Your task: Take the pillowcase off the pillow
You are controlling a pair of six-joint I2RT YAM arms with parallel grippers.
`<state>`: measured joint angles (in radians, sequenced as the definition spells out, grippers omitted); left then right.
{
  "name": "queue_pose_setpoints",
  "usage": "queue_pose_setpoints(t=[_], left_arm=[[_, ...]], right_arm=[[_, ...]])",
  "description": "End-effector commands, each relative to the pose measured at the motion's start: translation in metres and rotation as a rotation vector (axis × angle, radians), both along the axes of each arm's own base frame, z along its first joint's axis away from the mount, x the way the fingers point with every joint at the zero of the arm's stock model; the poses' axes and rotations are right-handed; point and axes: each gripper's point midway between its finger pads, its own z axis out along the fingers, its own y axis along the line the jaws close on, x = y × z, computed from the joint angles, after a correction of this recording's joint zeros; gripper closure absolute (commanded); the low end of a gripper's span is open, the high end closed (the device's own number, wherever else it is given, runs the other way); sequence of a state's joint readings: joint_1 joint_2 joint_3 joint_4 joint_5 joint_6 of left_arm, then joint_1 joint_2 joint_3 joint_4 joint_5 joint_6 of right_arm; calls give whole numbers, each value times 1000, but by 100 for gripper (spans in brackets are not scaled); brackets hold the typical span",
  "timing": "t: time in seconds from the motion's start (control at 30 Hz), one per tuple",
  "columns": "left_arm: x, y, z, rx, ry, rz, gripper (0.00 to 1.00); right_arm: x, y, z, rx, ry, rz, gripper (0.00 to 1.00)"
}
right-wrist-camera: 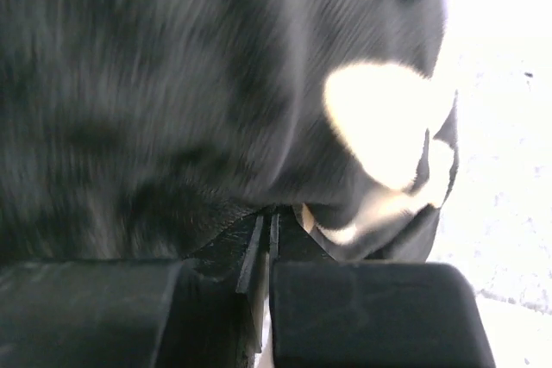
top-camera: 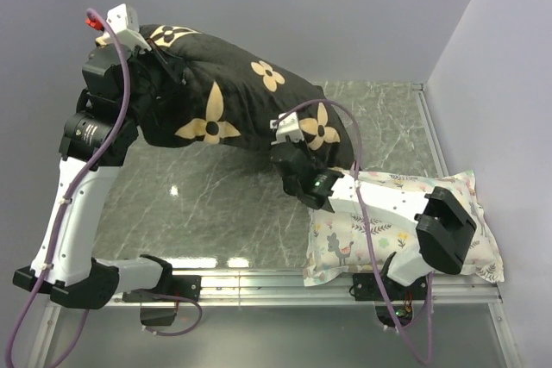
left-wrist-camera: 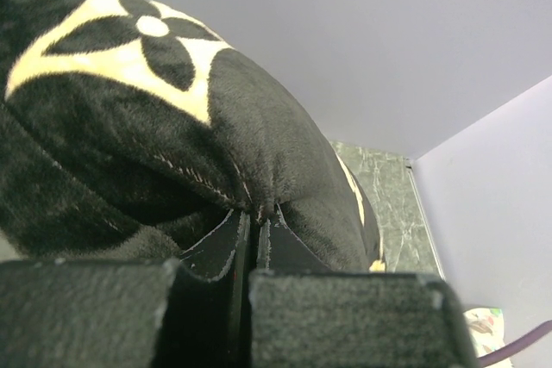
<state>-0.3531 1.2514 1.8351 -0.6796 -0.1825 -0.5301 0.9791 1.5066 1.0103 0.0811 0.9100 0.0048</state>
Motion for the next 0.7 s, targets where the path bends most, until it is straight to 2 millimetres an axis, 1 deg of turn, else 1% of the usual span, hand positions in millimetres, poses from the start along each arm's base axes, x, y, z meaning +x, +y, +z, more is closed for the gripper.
queue_pose_setpoints(t=[0.0, 0.1, 0.2, 0.23, 0.27, 0.3, 0.37, 0.4, 0.47, 0.5, 0.57, 0.6, 0.63, 0.67], left_arm=[[-30, 15, 76, -64, -244, 19, 100], [-29, 20, 71, -56, -229, 45, 100], [-28, 26, 63, -52, -208, 80, 100], [-27, 29, 59, -49, -198, 96, 100], [-27, 31, 56, -46, -187, 108, 100], [-26, 35, 50, -40, -169, 135, 100], [-27, 39, 45, -39, -154, 155, 100], [-26, 43, 38, -35, -138, 178, 100], [-26, 45, 32, -35, -124, 193, 100], [-24, 46, 26, -31, -108, 201, 100], [-22, 46, 19, -27, -86, 207, 100], [-21, 46, 13, -23, -72, 208, 100], [-20, 46, 9, -30, -60, 211, 100], [-20, 47, 4, -29, -49, 218, 100]], right_arm=[[10, -7, 66, 108, -113, -51, 100], [9, -8, 108, 161, -155, -34, 100], [8, -11, 141, 200, -186, -20, 100], [7, -10, 160, 226, -200, -2, 100], [6, -11, 170, 234, -205, 6, 100], [4, -12, 190, 258, -225, 12, 100], [1, -14, 210, 279, -240, 33, 100], [-2, -17, 229, 302, -261, 40, 100], [-7, -17, 251, 333, -283, 69, 100], [-9, -21, 271, 361, -307, 75, 100], [-10, -18, 286, 369, -318, 92, 100], [-11, -22, 304, 384, -332, 95, 100], [-10, -21, 310, 383, -335, 100, 100], [-6, -15, 310, 368, -329, 110, 100]])
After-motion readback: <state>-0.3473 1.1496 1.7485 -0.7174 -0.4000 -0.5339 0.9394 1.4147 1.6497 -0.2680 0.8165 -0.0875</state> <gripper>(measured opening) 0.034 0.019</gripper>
